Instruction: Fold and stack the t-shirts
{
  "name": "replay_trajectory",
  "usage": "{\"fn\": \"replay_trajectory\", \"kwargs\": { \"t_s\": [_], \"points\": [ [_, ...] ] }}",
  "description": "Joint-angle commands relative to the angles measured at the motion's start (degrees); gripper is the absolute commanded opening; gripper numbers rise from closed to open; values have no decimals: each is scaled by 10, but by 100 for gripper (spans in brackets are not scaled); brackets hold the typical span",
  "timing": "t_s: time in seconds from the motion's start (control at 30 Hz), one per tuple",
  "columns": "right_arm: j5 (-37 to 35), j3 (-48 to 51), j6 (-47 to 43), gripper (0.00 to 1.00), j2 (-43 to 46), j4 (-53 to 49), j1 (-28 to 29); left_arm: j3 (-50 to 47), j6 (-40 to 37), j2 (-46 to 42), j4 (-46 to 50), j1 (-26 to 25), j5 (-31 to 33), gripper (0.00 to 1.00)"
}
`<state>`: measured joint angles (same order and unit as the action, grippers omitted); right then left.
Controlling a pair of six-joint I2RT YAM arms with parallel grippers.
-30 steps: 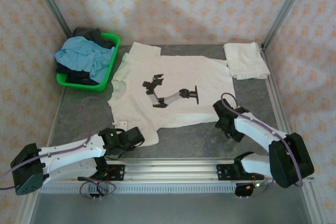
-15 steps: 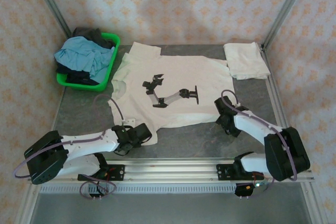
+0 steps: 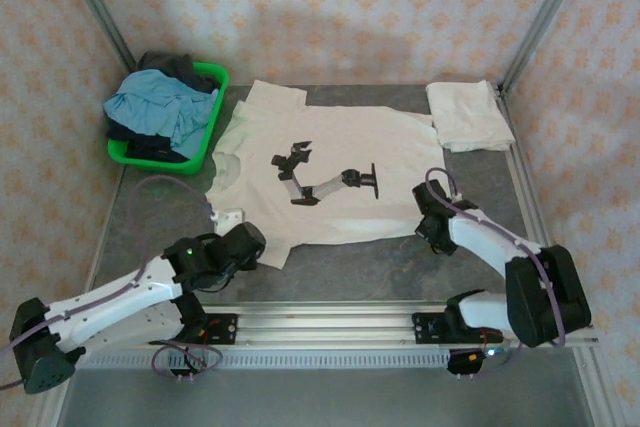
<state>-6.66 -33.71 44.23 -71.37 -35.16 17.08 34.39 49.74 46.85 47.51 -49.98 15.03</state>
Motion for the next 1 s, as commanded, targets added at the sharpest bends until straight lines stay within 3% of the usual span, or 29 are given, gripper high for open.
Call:
{"fn": "replay_trajectory", "kwargs": {
  "t_s": [0.0, 0.13, 0.23, 0.47, 0.63, 0.97],
  "points": [
    [-42, -31, -10, 0, 79, -81, -1, 51, -24, -9, 94, 11, 70, 0],
    [-59, -63, -29, 0, 133, -108, -2, 92, -61, 5, 91, 41, 102, 0],
    [-60, -110, -58, 0, 109, -120, -6, 130, -115, 48, 57, 101, 99, 0],
    [-62, -230, -138, 0, -48, -109, -24, 250, -218, 247, -19, 221, 38, 0],
    [-73, -302, -169, 0, -155, -94, -38, 334, -252, 387, -36, 263, 3, 0],
    [-80, -424, -201, 0, -331, -97, -59, 519, -289, 605, 6, 307, -8, 0]
  ]
}}
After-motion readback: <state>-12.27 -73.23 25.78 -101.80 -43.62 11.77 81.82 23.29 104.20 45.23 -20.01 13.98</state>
